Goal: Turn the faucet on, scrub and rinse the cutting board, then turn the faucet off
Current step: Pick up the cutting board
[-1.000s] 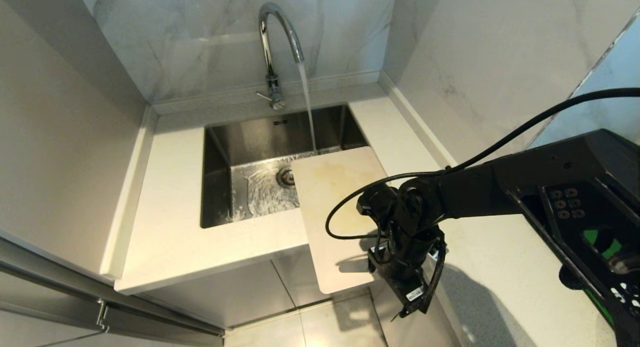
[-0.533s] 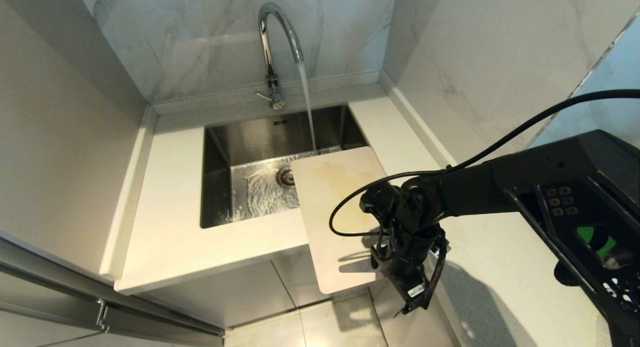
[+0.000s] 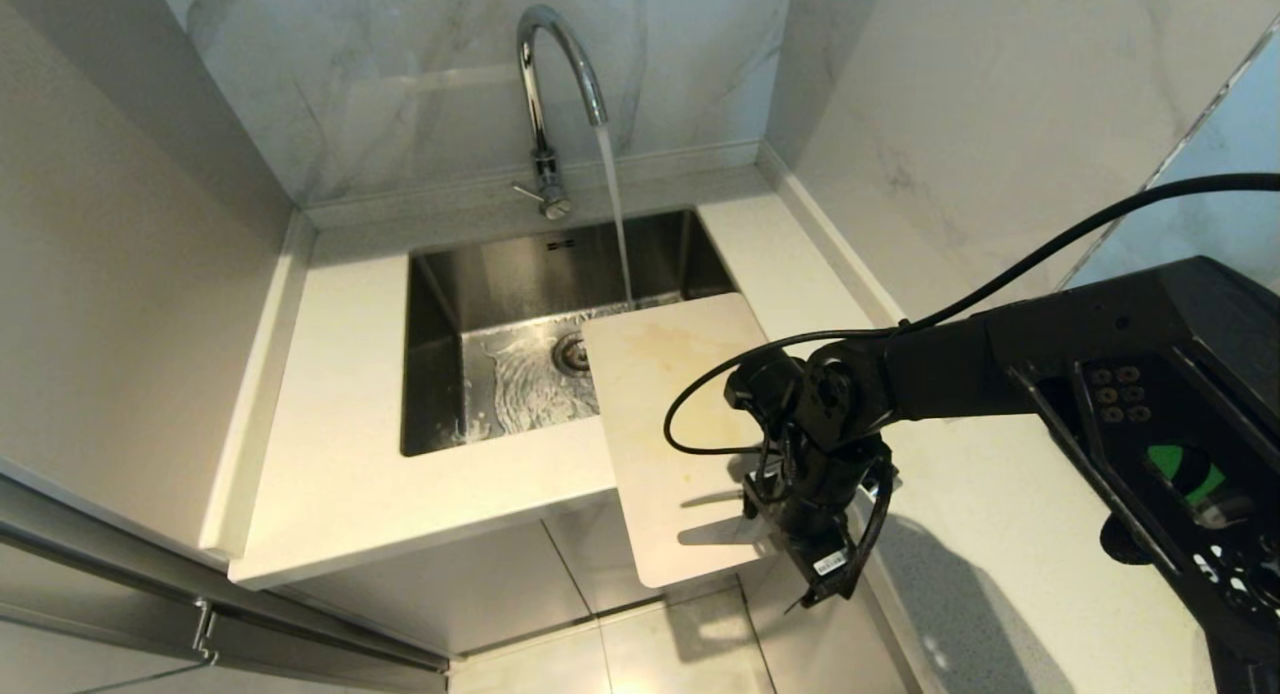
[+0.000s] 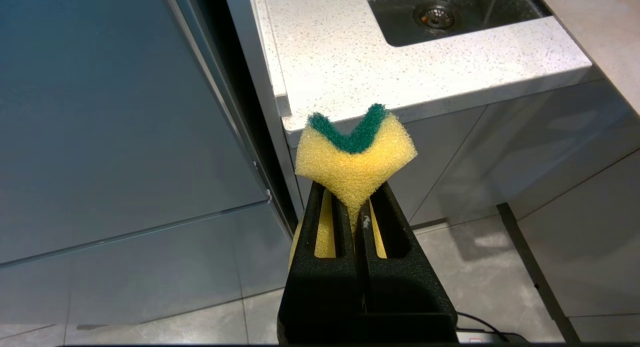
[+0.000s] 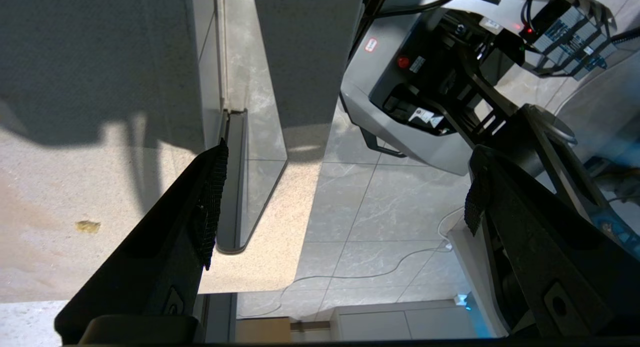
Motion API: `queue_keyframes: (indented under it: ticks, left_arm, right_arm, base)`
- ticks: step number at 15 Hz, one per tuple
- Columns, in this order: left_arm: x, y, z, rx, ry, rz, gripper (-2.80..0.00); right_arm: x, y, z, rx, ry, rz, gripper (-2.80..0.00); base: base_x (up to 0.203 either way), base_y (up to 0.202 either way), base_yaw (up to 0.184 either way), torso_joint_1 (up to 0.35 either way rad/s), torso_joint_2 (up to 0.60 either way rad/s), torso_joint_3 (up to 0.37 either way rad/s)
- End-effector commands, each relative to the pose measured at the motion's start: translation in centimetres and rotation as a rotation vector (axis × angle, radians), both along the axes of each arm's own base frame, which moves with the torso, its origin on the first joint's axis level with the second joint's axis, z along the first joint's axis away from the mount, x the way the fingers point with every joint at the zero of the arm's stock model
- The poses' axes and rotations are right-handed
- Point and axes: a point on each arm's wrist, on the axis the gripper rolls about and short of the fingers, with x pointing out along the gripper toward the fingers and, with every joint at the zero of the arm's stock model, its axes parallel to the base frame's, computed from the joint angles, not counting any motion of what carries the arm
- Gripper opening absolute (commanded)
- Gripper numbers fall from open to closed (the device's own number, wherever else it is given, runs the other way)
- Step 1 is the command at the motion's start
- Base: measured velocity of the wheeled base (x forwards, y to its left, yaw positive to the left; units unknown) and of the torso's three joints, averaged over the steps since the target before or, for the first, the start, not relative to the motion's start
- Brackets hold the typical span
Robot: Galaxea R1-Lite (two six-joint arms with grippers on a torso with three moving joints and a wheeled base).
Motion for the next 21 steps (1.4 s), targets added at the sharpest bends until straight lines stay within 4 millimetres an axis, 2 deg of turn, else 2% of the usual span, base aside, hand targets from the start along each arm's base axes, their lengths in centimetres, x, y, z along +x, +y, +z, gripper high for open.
queue_keyframes:
  ticks: [1,14,21]
  left_arm:
    - [0.0,0.0,0.0,0.0,-0.004,0.0,-2.8]
    - [0.0,0.0,0.0,0.0,-0.002,0.001,-2.8]
    - [0.0,0.0,0.0,0.0,-0.003,0.001,-2.8]
  right_arm:
    - [0.0,0.0,-0.1,0.0,0.007,-0.007,0.0]
    - [0.2,0.2,-1.4,-0.012,0.038,-0.01,0.0]
    - [0.7,0.5,-3.2,-0.031,0.075,-0.002,0.0]
  base:
    - [0.0,0.0,0.0,0.0,0.0,0.0]
    - [0.0,0.0,0.0,0.0,0.0,0.0]
    - [0.0,0.0,0.0,0.0,0.0,0.0]
